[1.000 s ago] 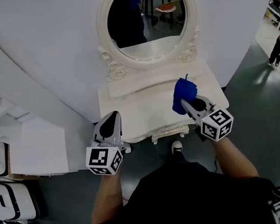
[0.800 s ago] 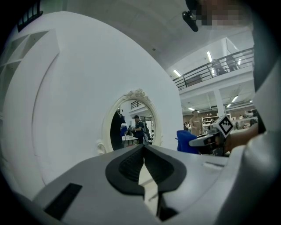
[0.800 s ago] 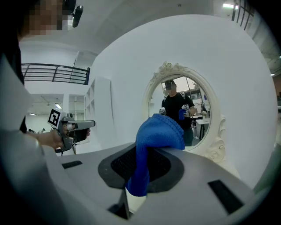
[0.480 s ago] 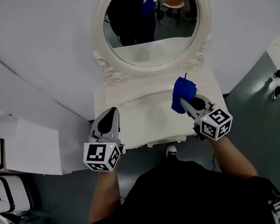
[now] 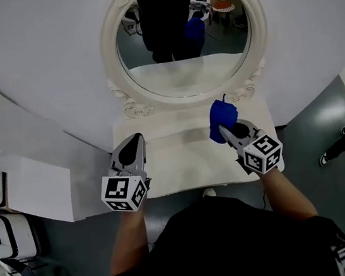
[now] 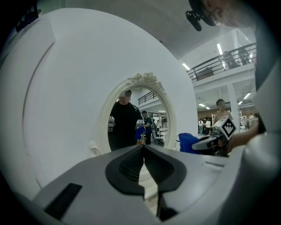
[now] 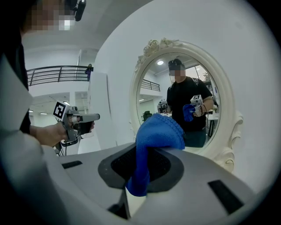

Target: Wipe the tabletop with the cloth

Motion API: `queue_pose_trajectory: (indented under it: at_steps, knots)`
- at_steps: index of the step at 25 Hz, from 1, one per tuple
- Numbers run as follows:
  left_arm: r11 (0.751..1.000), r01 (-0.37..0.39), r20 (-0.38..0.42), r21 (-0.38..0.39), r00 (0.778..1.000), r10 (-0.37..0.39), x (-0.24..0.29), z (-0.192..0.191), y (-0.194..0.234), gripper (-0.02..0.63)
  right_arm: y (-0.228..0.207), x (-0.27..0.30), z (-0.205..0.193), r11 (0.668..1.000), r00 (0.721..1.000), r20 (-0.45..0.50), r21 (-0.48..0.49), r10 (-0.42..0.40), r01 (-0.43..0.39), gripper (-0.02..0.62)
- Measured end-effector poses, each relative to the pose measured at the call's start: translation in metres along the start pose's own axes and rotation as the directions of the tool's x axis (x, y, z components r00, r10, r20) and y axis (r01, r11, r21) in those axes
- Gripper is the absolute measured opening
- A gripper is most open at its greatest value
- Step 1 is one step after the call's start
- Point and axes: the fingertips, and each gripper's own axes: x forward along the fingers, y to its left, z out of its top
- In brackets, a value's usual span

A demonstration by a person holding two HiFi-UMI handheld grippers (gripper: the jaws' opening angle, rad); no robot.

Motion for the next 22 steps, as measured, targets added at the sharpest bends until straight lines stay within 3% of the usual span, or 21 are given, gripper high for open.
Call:
queue_pose_trajectory:
  at_steps: [11, 22]
  knots:
    - [1.0, -0.021, -0.042, -0.014, 0.999, 0.021, 0.062, -0.013, -0.002, 0.012, -0.057, 0.024, -0.008, 0.998, 0.997, -0.049, 0.004, 0.057, -0.057, 0.037]
    - [1.0, -0.007, -0.062, -0.015, 0.998, 0.006, 0.06, -0.019, 0.013, 0.012, -0.049, 0.043, -0.011, 0.999, 0.997, -0.064, 0.019, 0.032, -0.03, 0.037]
